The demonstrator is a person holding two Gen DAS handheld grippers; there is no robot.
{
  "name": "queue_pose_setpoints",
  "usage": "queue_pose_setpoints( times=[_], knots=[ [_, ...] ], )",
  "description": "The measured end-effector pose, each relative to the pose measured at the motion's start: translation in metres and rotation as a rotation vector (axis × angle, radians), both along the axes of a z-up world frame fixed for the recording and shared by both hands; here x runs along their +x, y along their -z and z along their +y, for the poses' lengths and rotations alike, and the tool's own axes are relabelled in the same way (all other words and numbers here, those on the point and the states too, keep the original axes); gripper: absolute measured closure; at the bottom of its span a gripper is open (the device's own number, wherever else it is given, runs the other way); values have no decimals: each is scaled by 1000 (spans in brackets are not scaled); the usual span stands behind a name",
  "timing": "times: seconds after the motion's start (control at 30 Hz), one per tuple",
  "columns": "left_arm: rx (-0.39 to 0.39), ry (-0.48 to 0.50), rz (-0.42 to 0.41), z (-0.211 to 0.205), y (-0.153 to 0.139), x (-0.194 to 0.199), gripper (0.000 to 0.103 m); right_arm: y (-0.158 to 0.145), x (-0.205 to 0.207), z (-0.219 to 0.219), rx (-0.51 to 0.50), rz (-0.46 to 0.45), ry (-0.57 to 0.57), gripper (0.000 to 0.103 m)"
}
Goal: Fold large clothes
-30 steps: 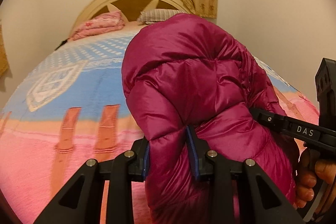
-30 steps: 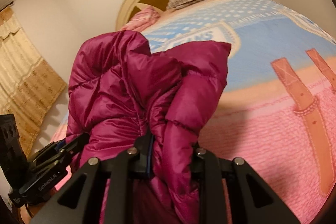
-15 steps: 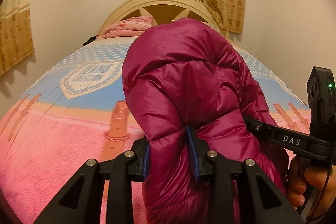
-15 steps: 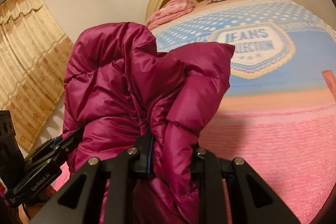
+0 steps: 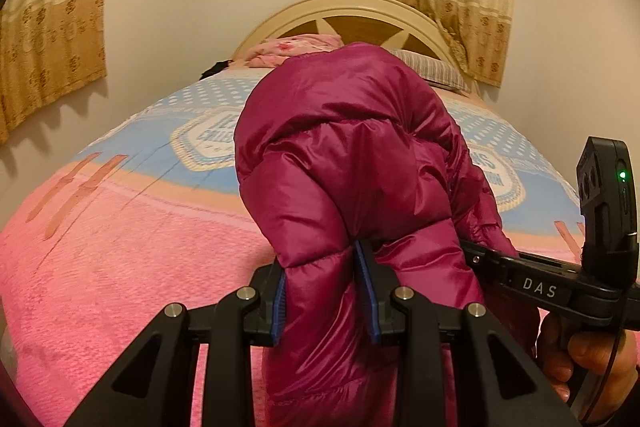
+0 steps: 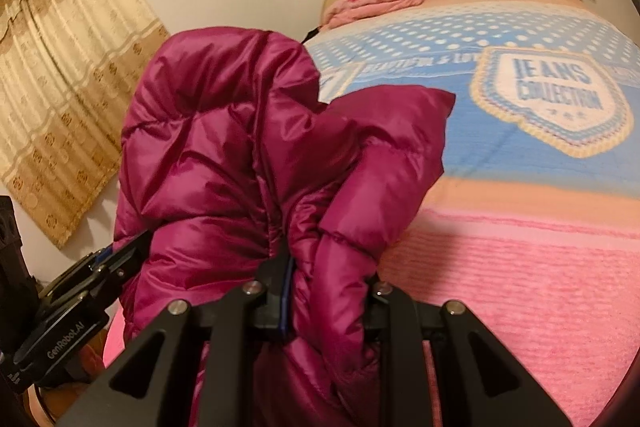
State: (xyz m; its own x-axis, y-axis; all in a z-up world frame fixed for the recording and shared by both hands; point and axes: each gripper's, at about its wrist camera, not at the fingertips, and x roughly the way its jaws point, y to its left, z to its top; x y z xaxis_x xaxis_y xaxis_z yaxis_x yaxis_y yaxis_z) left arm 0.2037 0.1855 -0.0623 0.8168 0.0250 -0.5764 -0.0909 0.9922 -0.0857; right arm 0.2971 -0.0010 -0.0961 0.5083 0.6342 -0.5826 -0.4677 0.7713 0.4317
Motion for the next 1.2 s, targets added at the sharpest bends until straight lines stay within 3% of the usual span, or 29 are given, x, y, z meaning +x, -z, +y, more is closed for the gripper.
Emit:
queue_pose_setpoints(
  times=[0.47, 0.8, 1.2],
  knots=[
    [-32, -85, 54, 46, 31, 3, 71, 21, 8, 64, -74, 24, -92, 80],
    [15, -103, 111, 50, 59, 10, 71, 43, 18, 70, -105, 67, -87, 79],
    [8, -136, 147, 54, 76, 13, 55, 52, 23, 76, -130, 89, -84, 73]
  ],
)
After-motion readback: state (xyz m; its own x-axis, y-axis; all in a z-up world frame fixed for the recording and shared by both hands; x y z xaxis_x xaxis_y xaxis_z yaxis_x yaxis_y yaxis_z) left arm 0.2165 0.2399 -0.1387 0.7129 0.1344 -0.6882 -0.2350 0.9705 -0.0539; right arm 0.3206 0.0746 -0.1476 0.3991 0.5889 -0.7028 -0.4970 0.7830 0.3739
